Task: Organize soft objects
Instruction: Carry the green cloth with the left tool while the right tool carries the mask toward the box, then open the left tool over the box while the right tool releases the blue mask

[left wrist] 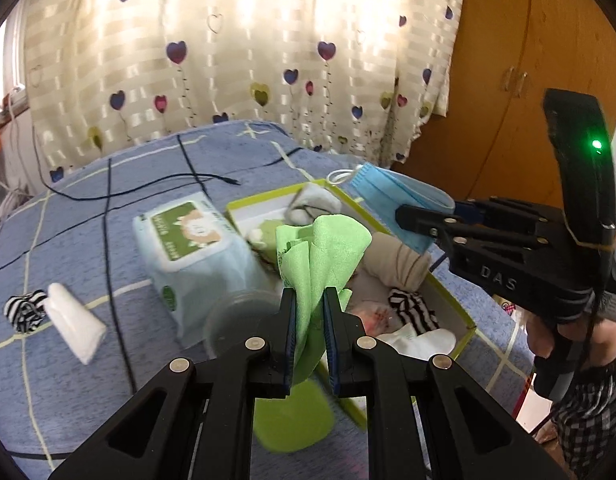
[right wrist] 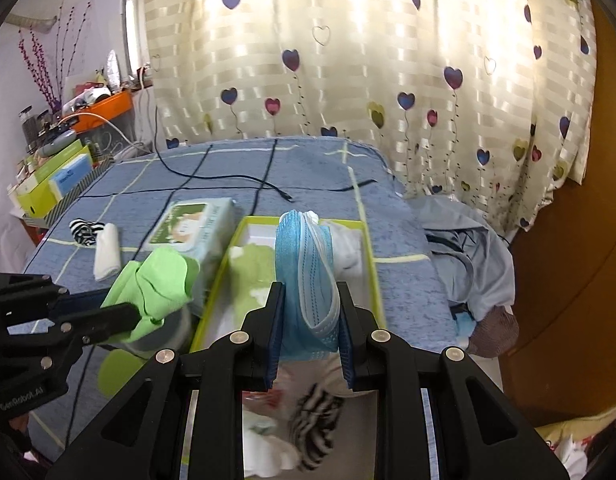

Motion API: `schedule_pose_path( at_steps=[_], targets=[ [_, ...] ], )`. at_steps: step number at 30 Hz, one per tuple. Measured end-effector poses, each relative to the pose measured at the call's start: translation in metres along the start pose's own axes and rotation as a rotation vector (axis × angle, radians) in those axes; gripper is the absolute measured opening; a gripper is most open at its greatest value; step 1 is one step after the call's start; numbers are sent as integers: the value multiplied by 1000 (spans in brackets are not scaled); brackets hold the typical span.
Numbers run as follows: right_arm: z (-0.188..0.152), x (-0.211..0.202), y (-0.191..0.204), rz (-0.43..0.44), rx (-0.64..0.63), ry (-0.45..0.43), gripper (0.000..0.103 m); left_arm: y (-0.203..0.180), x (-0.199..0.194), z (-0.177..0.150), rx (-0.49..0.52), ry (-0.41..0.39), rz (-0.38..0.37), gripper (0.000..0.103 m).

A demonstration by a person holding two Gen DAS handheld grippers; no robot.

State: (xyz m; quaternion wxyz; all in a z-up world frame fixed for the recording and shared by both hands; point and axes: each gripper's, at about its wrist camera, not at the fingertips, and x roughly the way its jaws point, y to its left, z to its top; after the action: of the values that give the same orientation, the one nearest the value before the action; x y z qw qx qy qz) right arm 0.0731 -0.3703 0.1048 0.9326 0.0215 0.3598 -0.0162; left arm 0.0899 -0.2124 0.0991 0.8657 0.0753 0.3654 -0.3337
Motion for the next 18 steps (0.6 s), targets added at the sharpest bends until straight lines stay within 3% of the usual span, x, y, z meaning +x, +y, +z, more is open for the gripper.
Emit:
schedule_pose_path(
  at_steps=[18],
  targets=[
    [-4,49,-30,55,-32,75,25,-33,71,10,0,115,-23,12]
  ],
)
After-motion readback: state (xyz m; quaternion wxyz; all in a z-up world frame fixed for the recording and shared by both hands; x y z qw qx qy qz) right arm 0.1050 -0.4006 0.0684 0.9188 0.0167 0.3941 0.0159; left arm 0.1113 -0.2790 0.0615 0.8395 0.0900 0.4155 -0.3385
